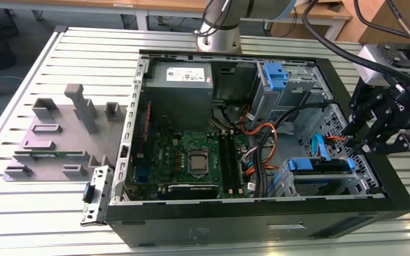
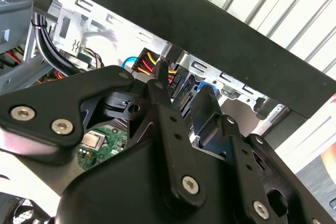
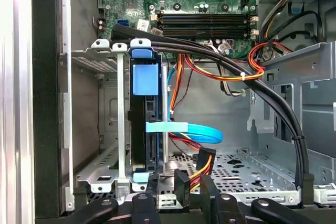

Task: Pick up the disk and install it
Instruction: 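Insert the second disk wire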

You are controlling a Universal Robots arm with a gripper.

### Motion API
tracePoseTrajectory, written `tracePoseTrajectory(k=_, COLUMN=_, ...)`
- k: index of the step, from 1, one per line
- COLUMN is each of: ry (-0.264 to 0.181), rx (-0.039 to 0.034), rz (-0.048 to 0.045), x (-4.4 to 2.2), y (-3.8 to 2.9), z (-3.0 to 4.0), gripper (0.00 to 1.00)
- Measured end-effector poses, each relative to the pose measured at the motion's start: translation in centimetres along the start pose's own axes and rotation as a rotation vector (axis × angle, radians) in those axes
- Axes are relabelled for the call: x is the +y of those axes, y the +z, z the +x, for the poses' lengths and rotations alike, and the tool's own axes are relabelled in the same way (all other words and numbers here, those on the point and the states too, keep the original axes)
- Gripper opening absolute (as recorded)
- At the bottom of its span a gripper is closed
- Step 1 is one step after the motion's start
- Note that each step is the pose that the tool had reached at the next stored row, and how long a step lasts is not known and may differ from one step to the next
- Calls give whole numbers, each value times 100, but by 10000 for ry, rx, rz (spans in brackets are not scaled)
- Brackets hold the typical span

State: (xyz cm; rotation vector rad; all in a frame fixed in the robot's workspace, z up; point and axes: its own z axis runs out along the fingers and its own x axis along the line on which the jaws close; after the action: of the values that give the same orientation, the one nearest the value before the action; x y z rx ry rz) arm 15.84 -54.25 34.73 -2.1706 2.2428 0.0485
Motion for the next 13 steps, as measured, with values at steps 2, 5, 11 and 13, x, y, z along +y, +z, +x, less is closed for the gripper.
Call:
tracePoseTrajectory(k=2, ry=0, rx=0, rz=0, x=0, y=0, z=0, gripper=44)
tracePoseTrajectory(k=5, ry=0, rx=0, rz=0, x=0, y=1, z=0, gripper=43)
tracePoseTrajectory(k=11, ry=0, rx=0, rz=-1, x=0, y=2, z=0, gripper=19)
tracePoseTrajectory(k=13, ry=0, rx=0, rz=0, x=0, y=2, z=0, gripper=17)
